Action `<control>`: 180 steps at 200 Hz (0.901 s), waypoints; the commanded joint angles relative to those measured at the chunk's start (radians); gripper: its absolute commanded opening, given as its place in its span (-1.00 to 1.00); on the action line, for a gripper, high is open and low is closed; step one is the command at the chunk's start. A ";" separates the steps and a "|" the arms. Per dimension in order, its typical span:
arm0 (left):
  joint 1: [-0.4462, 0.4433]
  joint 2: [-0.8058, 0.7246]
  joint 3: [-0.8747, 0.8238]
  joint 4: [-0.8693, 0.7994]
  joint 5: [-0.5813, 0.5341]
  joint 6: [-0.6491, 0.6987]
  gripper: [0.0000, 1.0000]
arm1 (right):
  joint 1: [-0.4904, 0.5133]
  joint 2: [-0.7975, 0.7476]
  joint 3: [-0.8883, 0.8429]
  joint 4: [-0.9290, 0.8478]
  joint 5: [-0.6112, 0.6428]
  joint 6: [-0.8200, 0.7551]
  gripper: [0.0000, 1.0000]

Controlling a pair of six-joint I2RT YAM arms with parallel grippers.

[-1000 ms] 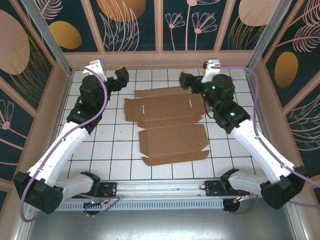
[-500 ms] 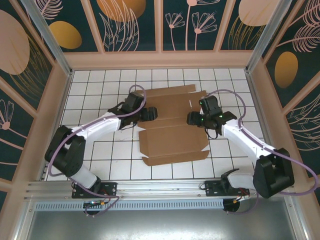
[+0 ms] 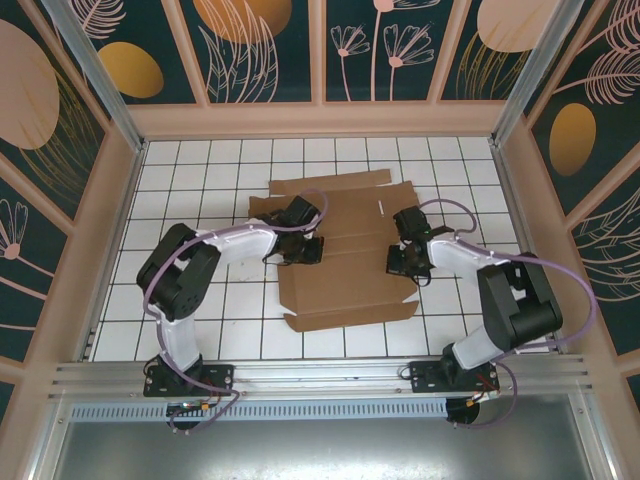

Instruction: Fold the paper box

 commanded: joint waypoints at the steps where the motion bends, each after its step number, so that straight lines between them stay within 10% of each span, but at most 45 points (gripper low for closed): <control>1: 0.006 0.079 0.084 -0.128 -0.073 0.034 -1.00 | 0.009 0.059 -0.005 -0.014 0.002 0.005 -1.00; 89: 0.172 0.219 0.279 -0.174 -0.198 0.090 -1.00 | 0.348 0.159 0.063 0.121 -0.275 0.056 -1.00; 130: 0.188 0.219 0.502 -0.213 -0.234 0.108 -1.00 | 0.212 0.029 0.235 0.180 -0.369 0.034 -1.00; 180: 0.180 0.048 0.206 -0.076 -0.018 -0.018 -1.00 | -0.003 0.121 0.363 0.147 -0.125 0.006 -1.00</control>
